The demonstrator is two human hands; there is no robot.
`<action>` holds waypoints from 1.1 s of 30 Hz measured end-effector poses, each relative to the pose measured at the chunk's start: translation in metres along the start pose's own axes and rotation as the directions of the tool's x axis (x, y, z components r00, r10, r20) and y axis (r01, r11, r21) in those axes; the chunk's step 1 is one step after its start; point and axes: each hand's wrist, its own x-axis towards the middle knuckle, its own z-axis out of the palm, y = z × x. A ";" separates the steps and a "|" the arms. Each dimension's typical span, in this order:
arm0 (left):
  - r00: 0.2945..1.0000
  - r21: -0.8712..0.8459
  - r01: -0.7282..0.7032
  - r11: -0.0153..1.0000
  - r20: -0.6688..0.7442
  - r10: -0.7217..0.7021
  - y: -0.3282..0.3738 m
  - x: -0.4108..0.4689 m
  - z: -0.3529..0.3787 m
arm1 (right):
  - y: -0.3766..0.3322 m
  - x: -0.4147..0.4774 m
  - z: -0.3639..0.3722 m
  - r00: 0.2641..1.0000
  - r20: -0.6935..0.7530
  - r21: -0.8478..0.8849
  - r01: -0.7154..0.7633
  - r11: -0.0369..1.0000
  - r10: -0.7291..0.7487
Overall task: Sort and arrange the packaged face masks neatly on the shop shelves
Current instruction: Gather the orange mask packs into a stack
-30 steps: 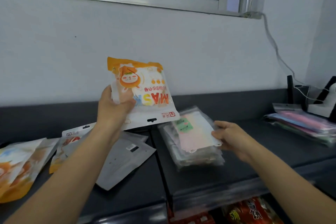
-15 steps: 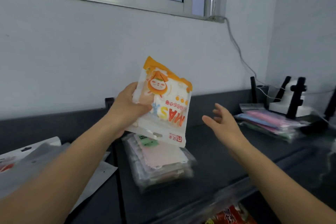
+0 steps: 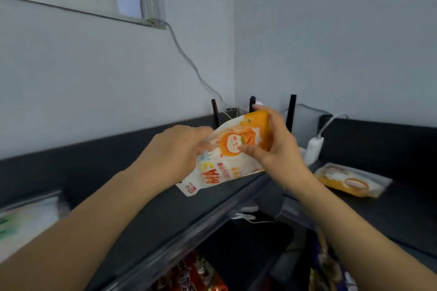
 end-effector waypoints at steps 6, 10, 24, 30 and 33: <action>0.947 0.108 -0.140 0.984 -0.275 0.165 0.079 0.071 0.053 | 0.058 -0.014 -0.098 0.937 -0.270 0.070 -0.210 0.975 0.222; 0.874 0.018 -0.141 0.990 -0.467 0.133 0.124 0.099 0.099 | 0.092 -0.030 -0.151 0.745 -0.446 0.404 -0.328 0.854 0.497; 0.950 -0.880 0.301 0.366 0.310 -0.036 0.197 0.162 0.210 | 0.123 -0.068 -0.189 0.457 -0.504 0.589 -0.439 0.678 0.733; 0.951 -0.673 0.244 0.699 0.308 -0.035 0.174 0.190 0.254 | 0.140 -0.068 -0.180 0.404 -0.304 0.580 -0.640 0.504 0.863; 0.885 -0.654 0.239 0.717 0.451 0.117 0.164 0.194 0.275 | 0.146 -0.066 -0.174 0.370 -0.251 0.422 -0.789 0.446 0.894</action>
